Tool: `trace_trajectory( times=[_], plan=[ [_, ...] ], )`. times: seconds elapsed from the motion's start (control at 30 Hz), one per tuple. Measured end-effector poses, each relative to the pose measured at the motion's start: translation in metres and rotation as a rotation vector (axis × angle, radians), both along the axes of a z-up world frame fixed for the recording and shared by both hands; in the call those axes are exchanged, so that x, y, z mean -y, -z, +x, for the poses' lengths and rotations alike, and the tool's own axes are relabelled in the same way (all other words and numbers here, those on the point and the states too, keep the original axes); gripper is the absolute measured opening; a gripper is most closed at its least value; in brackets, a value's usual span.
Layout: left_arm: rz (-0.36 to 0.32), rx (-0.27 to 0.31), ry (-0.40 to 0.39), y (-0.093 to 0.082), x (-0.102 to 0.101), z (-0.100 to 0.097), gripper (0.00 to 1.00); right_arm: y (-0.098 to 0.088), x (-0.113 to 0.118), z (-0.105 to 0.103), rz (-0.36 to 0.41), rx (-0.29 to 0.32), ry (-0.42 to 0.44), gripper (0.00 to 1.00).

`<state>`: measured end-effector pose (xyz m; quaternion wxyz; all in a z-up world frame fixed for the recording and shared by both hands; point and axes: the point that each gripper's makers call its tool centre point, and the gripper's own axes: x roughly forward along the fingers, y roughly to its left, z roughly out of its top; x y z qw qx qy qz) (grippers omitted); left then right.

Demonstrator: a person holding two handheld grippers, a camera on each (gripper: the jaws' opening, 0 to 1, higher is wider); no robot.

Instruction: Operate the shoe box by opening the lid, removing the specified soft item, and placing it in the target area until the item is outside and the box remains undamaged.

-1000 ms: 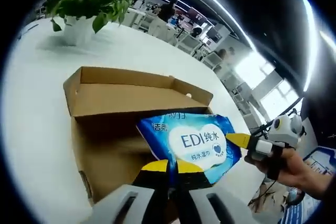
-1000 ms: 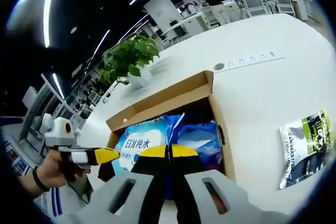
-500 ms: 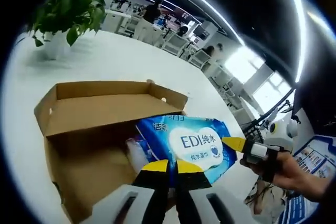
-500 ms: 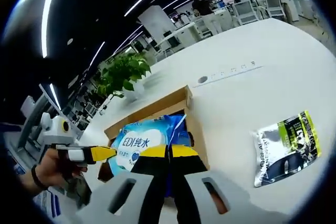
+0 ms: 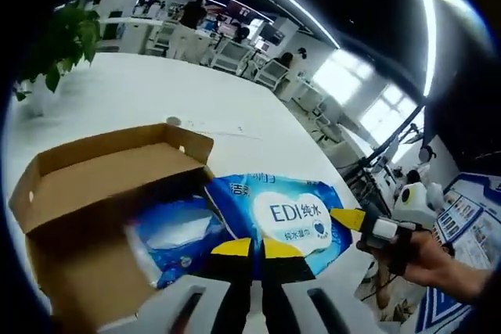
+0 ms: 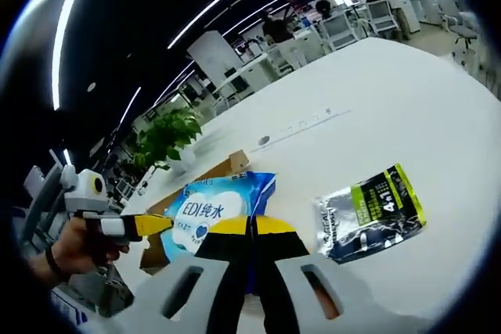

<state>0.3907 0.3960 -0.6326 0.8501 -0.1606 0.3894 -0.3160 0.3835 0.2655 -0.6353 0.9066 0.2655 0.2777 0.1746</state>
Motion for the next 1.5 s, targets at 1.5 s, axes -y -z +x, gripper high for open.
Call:
trace_trajectory(
  times=[1.5],
  plan=[
    [-0.031,-0.056,0.04,0.024,0.12,0.008,0.0,0.025,0.118,0.013,-0.005,-0.07,0.082,0.0]
  ],
)
